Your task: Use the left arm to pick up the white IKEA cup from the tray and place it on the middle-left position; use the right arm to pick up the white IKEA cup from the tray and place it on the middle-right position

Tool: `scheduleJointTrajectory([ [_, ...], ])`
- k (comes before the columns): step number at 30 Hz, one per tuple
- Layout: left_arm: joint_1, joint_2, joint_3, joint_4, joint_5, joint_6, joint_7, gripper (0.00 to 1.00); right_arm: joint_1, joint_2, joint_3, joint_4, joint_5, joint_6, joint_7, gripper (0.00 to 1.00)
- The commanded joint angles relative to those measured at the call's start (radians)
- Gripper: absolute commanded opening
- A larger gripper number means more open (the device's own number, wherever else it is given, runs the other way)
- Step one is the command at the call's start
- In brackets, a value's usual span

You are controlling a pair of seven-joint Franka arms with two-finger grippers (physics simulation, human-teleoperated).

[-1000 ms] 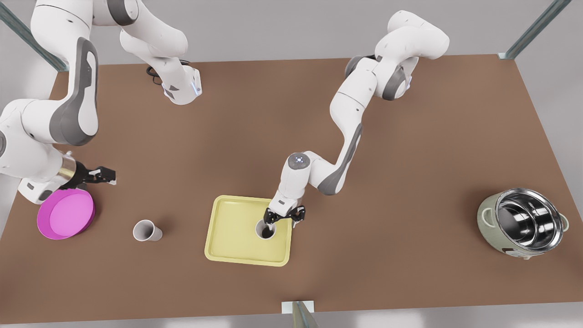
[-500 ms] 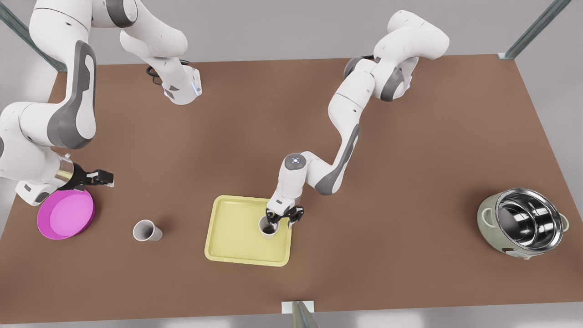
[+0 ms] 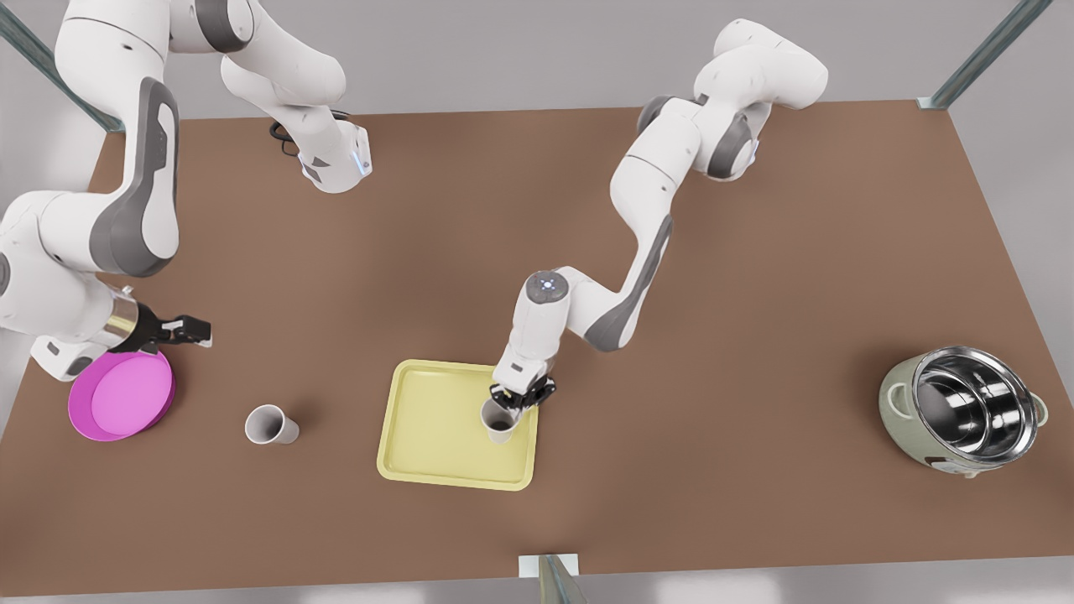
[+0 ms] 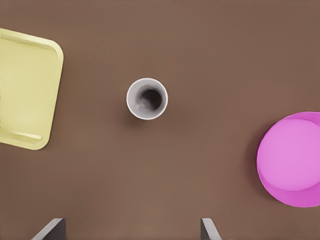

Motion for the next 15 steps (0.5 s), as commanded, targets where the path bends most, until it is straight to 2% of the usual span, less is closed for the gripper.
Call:
scheduleJointTrajectory([
  [1, 0.003, -0.027, 0.001, -0.002, -0.033, -0.149, -0.038, 0.05, 0.0, 0.0, 0.0, 0.001, 0.003, 0.009, 0.011, 1.0],
  [4, 0.022, -0.062, 0.007, -0.045, -0.03, -0.155, -0.024, 0.05, 0.0, 0.0, 0.0, 0.001, 0.004, 0.009, 0.012, 1.0],
  [5, 0.048, -0.084, 0.004, -0.048, -0.037, -0.237, 0.037, 0.05, 0.0, 0.0, 0.0, 0.001, 0.004, 0.009, 0.012, 1.0],
  [12, 0.298, -0.118, -0.002, -0.052, -0.152, -0.448, 0.473, 0.06, 0.005, 0.002, 0.005, 0.002, -0.001, 0.01, 0.019, 1.0],
  [15, 0.392, -0.125, -0.002, -0.1, -0.155, -0.45, 0.625, 0.06, 0.006, 0.014, 0.008, 0.002, -0.005, 0.012, 0.015, 1.0],
])
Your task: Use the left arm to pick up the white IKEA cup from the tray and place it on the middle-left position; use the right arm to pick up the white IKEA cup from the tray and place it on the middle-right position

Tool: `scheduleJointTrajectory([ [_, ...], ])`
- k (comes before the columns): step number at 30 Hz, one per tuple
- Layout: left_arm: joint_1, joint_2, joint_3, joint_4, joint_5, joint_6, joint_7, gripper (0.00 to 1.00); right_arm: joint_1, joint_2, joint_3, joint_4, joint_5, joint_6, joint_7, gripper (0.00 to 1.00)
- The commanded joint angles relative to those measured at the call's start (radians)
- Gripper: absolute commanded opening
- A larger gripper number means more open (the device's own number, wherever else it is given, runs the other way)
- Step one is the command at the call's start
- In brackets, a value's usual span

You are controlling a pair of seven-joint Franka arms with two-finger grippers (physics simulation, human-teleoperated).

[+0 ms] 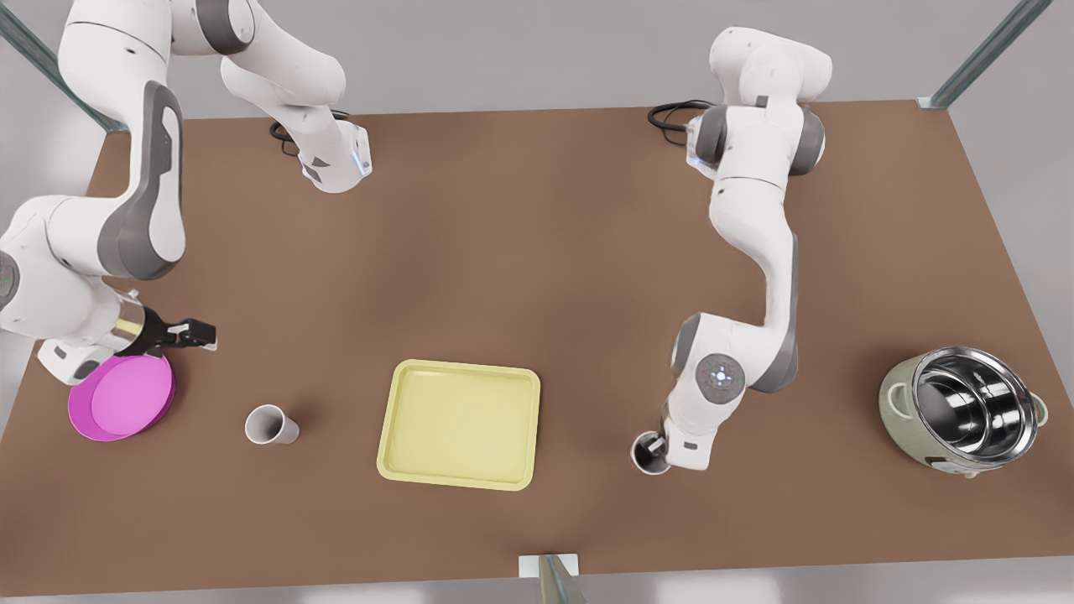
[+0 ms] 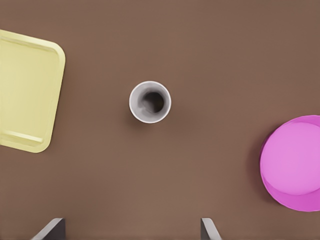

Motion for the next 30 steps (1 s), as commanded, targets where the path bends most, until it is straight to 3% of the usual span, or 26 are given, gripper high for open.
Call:
scheduleJointTrajectory([
  [1, 0.044, -0.003, 0.0, -0.015, -0.044, -0.078, 0.499, 0.06, 0.003, 0.01, 0.003, 0.0, -0.002, 0.005, 0.008, 1.0],
  [19, 0.053, 0.045, 0.009, -0.047, 0.016, 0.138, 0.484, 0.11, 0.0, 0.012, 0.002, 0.0, 0.001, 0.016, 0.008, 1.0],
  [20, 0.053, 0.045, 0.009, -0.047, 0.016, 0.138, 0.484, 0.17, 0.0, 0.012, 0.003, 0.0, 0.002, 0.016, 0.008, 1.0],
  [21, 0.053, 0.045, 0.009, -0.047, 0.016, 0.138, 0.484, 0.81, 0.0, 0.012, 0.003, 0.002, 0.001, 0.016, 0.008, 1.0],
  [22, 0.052, 0.043, 0.009, -0.047, 0.017, 0.138, 0.484, 1.0, 0.0, 0.012, 0.002, 0.008, 0.002, 0.016, 0.008, 1.0],
  [30, 0.05, 0.045, 0.009, -0.047, 0.043, 0.138, 0.476, 1.0, -0.005, 0.01, -0.006, 0.011, 0.005, 0.016, 0.008, 1.0],
])
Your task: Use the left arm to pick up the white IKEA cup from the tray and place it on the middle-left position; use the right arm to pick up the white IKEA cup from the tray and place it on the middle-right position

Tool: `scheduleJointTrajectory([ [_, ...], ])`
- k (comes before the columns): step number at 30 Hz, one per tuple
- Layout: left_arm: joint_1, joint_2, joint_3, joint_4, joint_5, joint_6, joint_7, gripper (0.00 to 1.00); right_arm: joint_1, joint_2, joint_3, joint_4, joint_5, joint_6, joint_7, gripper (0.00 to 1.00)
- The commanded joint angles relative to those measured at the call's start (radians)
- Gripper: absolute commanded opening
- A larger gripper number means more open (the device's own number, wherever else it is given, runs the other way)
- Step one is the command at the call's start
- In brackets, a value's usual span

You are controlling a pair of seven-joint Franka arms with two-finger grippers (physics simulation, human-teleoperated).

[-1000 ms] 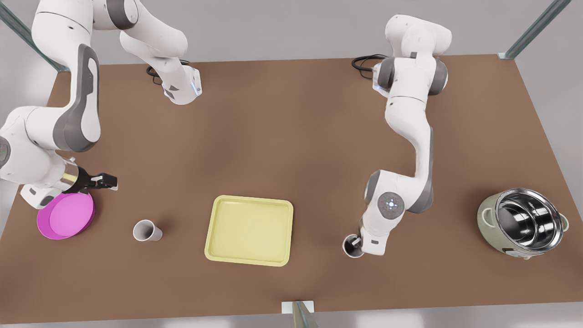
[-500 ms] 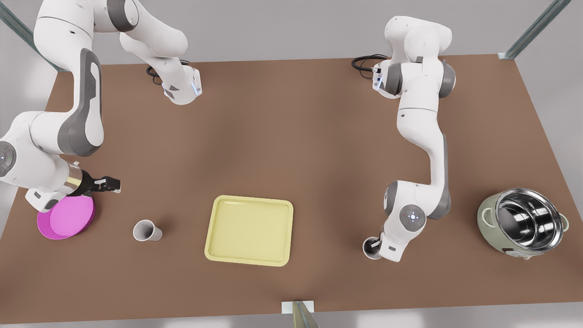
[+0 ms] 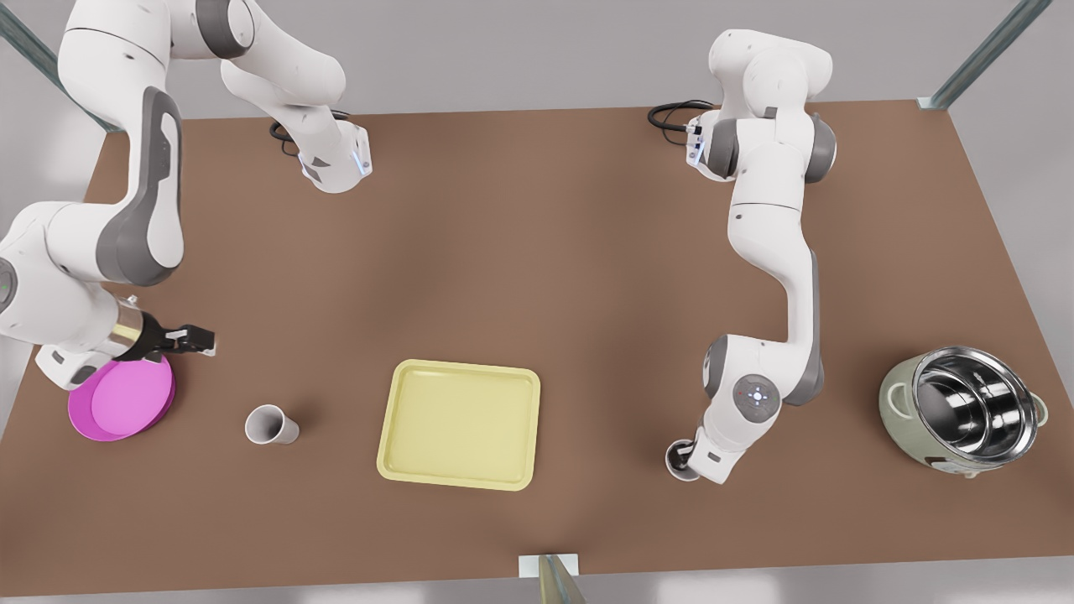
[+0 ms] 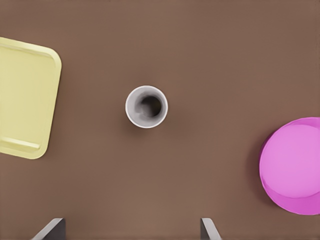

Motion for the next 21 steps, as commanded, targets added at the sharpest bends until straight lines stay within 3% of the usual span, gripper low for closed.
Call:
scheduleJointTrajectory([
  [1, 0.0, -0.002, 0.0, 0.001, 0.037, -0.001, 0.051, 1.0, -0.003, -0.004, -0.004, 0.002, 0.001, 0.0, -0.005, 1.0],
  [8, 0.0, -0.019, 0.003, 0.004, 0.039, -0.024, 0.044, 1.0, -0.004, -0.004, -0.007, 0.019, 0.003, -0.002, 0.002, 1.0],
  [11, -0.009, -0.048, 0.012, 0.013, 0.035, -0.143, 0.037, 1.0, -0.003, -0.004, -0.005, 0.019, 0.0, -0.002, 0.002, 1.0],
  [15, -0.011, -0.238, 0.006, 0.054, 0.023, -0.493, 0.117, 1.0, 0.0, -0.004, 0.002, 0.019, -0.005, -0.002, 0.002, 1.0],
  [17, 0.029, -0.439, 0.012, 0.031, 0.017, -0.745, 0.367, 1.0, 0.0, -0.005, 0.002, 0.019, -0.003, -0.002, 0.002, 1.0],
  [18, 0.029, -0.557, 0.012, -0.152, 0.026, -0.661, 0.384, 1.0, 0.0, -0.005, 0.002, 0.019, -0.003, -0.002, 0.004, 1.0],
  [19, 0.02, -0.756, 0.011, -0.497, 0.031, -0.411, 0.383, 1.0, 0.0, -0.007, 0.002, 0.019, -0.002, -0.002, 0.004, 1.0],
  [21, 0.034, -0.752, 0.014, -0.466, 0.029, -0.412, 0.384, 1.0, -0.001, -0.008, 0.001, 0.019, 0.001, -0.002, 0.004, 1.0],
])
